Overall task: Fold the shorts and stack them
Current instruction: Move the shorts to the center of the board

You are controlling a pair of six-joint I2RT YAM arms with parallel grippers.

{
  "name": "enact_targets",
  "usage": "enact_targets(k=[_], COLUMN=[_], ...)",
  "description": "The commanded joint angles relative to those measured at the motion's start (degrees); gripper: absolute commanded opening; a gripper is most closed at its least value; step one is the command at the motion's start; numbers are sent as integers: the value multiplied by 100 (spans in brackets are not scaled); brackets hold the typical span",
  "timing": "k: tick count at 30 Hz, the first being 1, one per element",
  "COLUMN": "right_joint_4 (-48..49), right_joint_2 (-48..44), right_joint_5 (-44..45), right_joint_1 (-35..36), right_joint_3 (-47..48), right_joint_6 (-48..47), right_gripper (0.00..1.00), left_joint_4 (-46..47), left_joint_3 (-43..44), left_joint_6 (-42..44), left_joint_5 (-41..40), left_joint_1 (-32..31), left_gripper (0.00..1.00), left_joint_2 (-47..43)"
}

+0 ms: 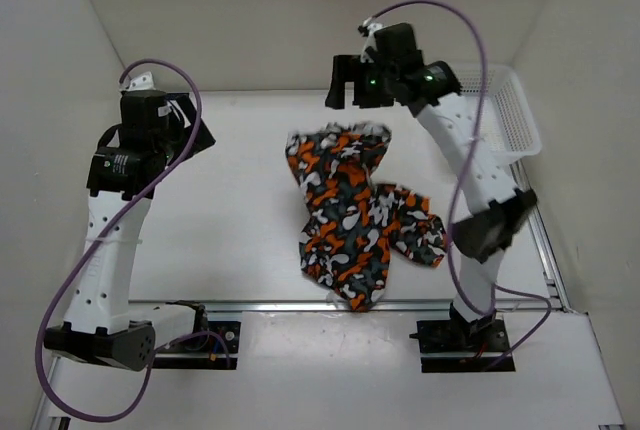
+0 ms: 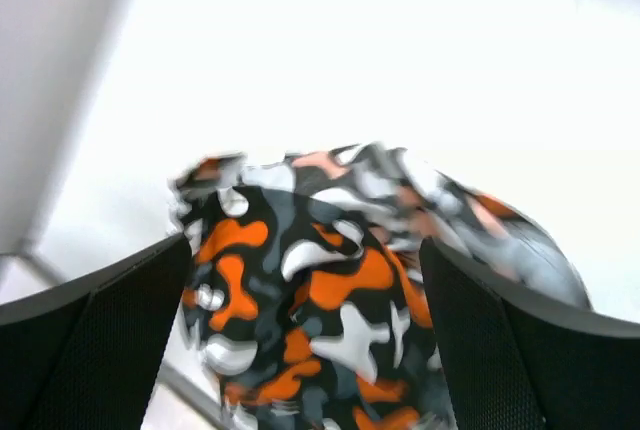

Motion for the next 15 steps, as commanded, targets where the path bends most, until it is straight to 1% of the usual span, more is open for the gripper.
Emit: enact_targets(k=[1, 2, 3, 4, 5, 6, 7, 8, 9, 10, 11, 12, 13, 14, 15], right_joint_4=[-1879, -1811, -1619, -1365, -1101, -620, -432, -300, -211, -211, -211, -211, -211, -211, -211], right_joint_2=[395, 256, -250, -577, -911, -1549, -1852, -2116, -2536, -2723, -2873, -3118, -3233, -3330, -3462], right_joint_5=[990, 1175, 1255, 1256, 1256, 1256, 1256, 1256, 1256, 1204, 1204, 1143, 1142, 1194, 1195], right_joint_1=[-88, -175, -229, -281, -334, -422, -422, -422, -422, -422, -240, -90, 77, 487, 744], right_joint_3=[1365, 1261, 991, -4, -597, -1212, -1801, -2903, -3393, -3850, -4298, -5069, -5407, -5706, -5970], right_joint_6=[-91, -91, -91, -91, -4, 189, 295, 392, 619, 734, 831, 928, 1190, 1358, 1542], right_gripper=[100, 100, 100, 85, 76, 59, 36, 27, 23, 23, 41, 57, 67, 84, 89], left_joint_4=[-160, -160, -160, -30, 33, 94, 156, 322, 402, 489, 577, 787, 902, 999, 1096], left_joint_3=[152, 152, 21, -232, -374, -523, -847, -1015, -1191, -1341, -1629, -1763, -1860, -2000, -2001], left_joint_6=[95, 148, 201, 323, 324, 385, 386, 386, 386, 299, 124, 44, -18, -140, -202], left_joint_5=[616, 696, 775, 959, 1065, 1214, 1381, 1783, 1996, 2155, 2313, 2367, 2428, 2481, 2481], left_joint_1=[36, 36, -33, -34, -130, -131, -270, -324, -376, -542, -666, -806, -955, -1270, -1413], left_gripper=[99, 99, 92, 84, 71, 62, 54, 48, 47, 53, 66, 71, 77, 83, 92], left_joint_2=[-5, -5, -57, -127, -128, -180, -180, -180, -180, -120, -41, 12, 91, 318, 477])
